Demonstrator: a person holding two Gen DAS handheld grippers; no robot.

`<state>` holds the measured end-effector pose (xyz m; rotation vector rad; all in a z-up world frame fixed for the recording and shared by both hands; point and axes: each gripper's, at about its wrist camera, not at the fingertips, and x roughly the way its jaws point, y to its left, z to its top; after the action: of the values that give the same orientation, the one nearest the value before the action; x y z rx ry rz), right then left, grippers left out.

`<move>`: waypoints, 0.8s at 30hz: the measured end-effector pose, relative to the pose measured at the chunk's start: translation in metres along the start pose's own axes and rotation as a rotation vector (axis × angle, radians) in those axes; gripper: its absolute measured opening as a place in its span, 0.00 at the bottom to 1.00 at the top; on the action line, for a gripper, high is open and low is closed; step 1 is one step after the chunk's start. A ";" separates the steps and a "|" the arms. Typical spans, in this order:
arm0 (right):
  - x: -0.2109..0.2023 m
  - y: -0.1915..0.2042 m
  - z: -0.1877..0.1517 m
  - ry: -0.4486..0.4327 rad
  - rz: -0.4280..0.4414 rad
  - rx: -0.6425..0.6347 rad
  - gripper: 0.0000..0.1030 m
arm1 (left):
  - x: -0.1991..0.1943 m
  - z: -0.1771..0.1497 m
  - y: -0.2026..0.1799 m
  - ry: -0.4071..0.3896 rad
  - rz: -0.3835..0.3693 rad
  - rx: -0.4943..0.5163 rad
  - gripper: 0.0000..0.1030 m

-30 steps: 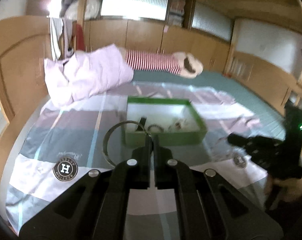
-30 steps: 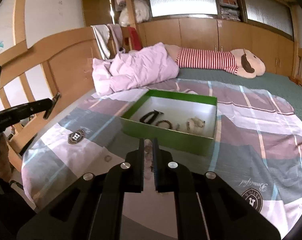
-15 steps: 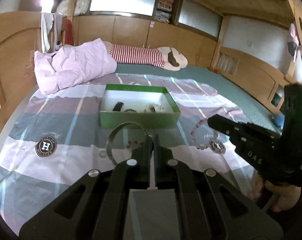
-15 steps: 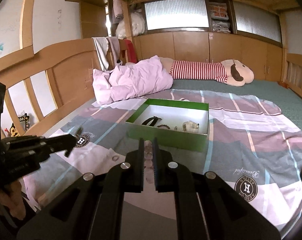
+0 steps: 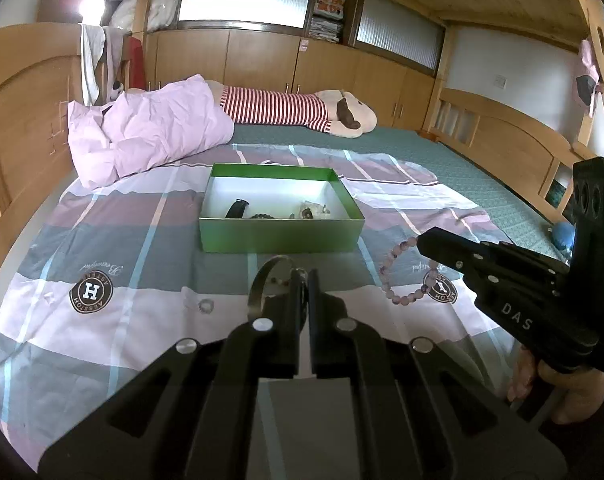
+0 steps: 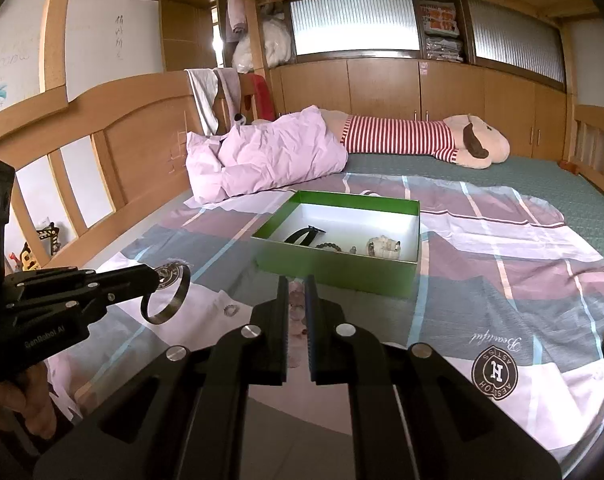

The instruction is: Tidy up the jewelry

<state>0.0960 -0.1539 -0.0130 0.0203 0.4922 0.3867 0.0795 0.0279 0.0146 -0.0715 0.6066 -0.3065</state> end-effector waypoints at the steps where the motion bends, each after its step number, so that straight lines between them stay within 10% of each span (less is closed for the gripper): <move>1: 0.000 0.000 0.000 0.000 0.000 0.000 0.08 | 0.000 0.000 0.001 0.001 -0.001 -0.001 0.04; 24: 0.008 0.003 -0.004 0.012 0.005 -0.007 0.08 | 0.002 -0.001 0.002 0.009 0.002 0.012 0.03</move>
<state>0.0999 -0.1482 -0.0197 0.0120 0.5024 0.3936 0.0813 0.0290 0.0127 -0.0584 0.6141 -0.3090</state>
